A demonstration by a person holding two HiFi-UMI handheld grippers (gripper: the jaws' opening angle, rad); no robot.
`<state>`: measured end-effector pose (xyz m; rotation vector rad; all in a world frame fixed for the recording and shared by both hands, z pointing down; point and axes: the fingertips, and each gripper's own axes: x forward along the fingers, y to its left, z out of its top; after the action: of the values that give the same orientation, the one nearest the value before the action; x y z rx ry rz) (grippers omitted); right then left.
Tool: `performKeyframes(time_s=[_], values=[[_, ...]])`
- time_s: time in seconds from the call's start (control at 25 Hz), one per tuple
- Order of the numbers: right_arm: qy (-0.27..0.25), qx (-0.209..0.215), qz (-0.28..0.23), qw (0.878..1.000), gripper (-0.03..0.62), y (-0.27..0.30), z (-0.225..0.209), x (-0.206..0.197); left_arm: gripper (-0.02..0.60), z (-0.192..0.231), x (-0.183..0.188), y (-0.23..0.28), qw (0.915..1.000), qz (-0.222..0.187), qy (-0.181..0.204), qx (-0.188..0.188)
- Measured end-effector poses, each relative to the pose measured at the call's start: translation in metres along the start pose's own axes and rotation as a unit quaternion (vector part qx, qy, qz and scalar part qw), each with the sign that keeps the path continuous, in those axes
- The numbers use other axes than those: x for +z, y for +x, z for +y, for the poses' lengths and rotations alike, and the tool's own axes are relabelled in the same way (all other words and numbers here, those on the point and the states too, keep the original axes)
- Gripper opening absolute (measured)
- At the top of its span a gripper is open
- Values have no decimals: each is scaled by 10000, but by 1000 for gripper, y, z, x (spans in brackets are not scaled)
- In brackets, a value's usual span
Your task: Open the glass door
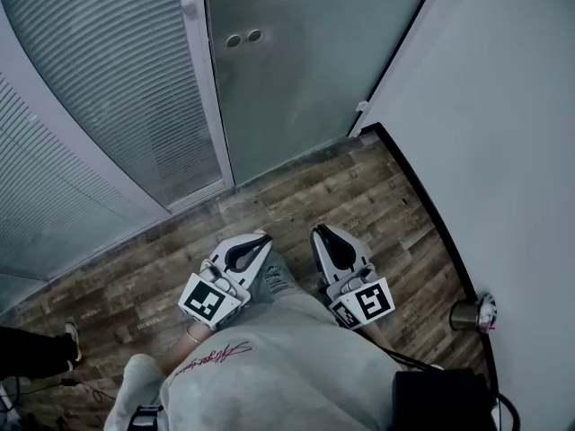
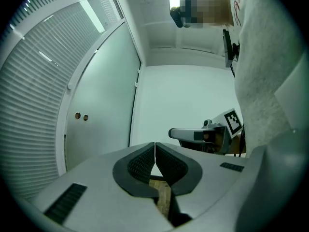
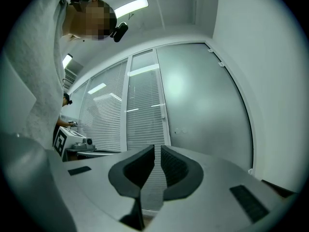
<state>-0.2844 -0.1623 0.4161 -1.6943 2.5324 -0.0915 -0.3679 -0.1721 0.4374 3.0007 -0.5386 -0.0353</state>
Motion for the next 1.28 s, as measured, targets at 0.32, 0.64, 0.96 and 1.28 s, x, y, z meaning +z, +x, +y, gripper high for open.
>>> performKeyframes(time_s=[0.32, 0.64, 0.96, 1.28], values=[[-386, -66, -11, 9992, 34, 93, -50, 19, 18, 61, 8, 8, 9988, -92, 24, 473], [-122, 174, -115, 9997, 124, 226, -108, 35, 18, 142, 22, 36, 9974, -100, -14, 720], [-218, -11, 151, 9996, 171, 365, -163, 28, 18, 200, 26, 51, 9956, 49, -119, 928], [-334, -118, 334, 9988, 187, 466, -183, 29, 18, 244, 25, 48, 9922, 155, -180, 1226]])
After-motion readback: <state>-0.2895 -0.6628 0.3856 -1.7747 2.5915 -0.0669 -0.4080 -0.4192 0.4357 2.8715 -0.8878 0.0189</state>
